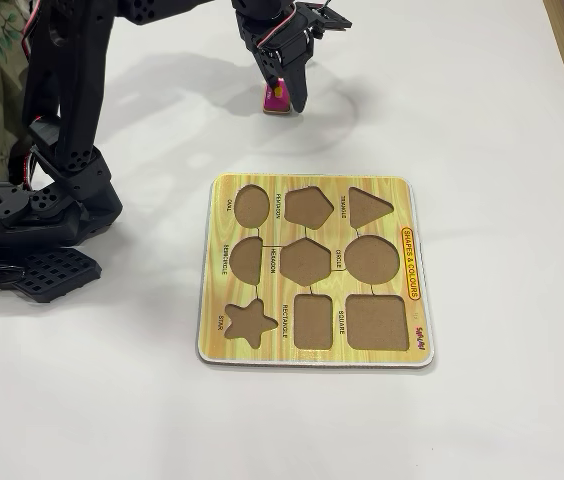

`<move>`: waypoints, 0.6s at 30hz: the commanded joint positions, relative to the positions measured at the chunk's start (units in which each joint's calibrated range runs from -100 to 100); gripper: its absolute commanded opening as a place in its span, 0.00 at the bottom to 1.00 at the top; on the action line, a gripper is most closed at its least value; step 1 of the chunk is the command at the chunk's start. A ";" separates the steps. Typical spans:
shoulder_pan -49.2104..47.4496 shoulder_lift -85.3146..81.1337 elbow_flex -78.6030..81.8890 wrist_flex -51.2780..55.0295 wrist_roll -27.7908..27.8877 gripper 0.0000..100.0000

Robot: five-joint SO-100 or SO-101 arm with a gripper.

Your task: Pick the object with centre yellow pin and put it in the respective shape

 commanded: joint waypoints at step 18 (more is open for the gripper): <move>0.90 -0.02 -0.09 0.43 0.15 0.11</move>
